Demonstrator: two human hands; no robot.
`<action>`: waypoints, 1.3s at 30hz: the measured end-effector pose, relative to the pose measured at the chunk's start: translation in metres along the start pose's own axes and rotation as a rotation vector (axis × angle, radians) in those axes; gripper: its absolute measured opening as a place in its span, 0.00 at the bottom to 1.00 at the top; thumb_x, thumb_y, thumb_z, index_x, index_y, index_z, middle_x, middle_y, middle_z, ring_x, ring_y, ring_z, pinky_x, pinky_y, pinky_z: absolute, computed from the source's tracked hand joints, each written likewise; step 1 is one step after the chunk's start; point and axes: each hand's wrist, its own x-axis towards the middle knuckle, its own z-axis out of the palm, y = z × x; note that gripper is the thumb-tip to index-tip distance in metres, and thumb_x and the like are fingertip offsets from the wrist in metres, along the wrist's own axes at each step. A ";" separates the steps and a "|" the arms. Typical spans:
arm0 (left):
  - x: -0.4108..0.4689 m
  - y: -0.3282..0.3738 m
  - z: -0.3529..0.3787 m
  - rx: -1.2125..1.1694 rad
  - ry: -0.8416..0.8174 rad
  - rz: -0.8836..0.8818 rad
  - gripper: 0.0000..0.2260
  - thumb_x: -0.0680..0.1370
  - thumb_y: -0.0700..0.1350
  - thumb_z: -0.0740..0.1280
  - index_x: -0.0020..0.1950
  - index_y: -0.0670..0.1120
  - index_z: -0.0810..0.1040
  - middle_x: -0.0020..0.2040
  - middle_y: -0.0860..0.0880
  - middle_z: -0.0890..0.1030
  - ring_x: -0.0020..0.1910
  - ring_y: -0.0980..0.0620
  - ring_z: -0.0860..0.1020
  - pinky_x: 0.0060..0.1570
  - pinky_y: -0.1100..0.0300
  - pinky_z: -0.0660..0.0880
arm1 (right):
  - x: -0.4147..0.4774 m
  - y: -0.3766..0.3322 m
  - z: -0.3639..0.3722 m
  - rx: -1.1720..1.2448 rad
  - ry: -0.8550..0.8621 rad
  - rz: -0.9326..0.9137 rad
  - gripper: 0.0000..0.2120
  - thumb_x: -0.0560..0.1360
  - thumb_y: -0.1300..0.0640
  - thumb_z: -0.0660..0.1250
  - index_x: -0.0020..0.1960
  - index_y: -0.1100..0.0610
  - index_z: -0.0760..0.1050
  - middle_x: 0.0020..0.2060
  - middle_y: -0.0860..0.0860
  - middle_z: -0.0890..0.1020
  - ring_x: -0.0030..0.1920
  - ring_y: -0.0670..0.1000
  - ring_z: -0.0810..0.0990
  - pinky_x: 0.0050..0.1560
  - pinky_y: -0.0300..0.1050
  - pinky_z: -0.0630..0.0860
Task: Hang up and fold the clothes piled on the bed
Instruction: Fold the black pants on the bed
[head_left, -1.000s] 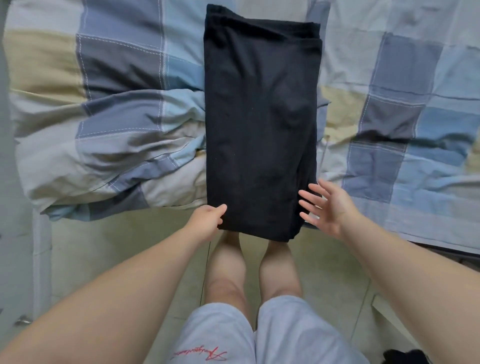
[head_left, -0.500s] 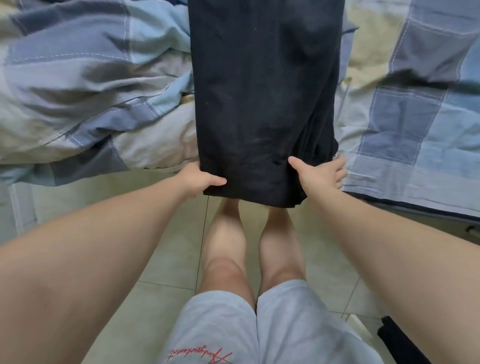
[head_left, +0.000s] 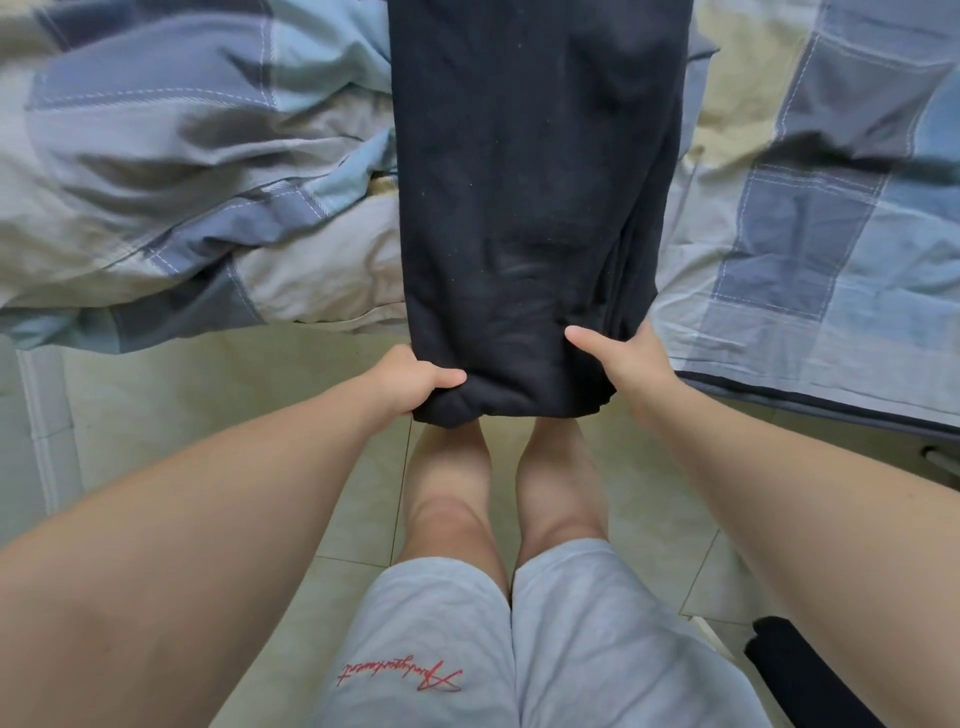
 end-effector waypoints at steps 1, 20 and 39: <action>-0.004 -0.002 0.000 -0.011 -0.013 -0.015 0.23 0.74 0.43 0.76 0.68 0.44 0.76 0.59 0.47 0.83 0.57 0.44 0.81 0.62 0.46 0.77 | -0.001 0.000 -0.001 -0.006 -0.009 0.009 0.31 0.70 0.54 0.79 0.70 0.53 0.72 0.60 0.47 0.82 0.60 0.49 0.81 0.63 0.52 0.78; -0.149 0.030 -0.031 -0.145 -0.171 -0.257 0.14 0.76 0.42 0.73 0.60 0.42 0.79 0.43 0.47 0.87 0.37 0.51 0.86 0.32 0.60 0.80 | -0.126 -0.062 -0.071 0.131 -0.297 0.455 0.16 0.74 0.56 0.74 0.61 0.54 0.79 0.49 0.50 0.88 0.47 0.50 0.87 0.44 0.46 0.82; -0.164 0.224 -0.072 -0.574 0.004 0.311 0.19 0.80 0.64 0.59 0.60 0.53 0.80 0.50 0.53 0.87 0.57 0.51 0.80 0.48 0.55 0.71 | -0.080 -0.257 -0.072 0.550 0.010 0.138 0.06 0.76 0.57 0.70 0.52 0.56 0.79 0.38 0.54 0.84 0.33 0.52 0.85 0.35 0.44 0.82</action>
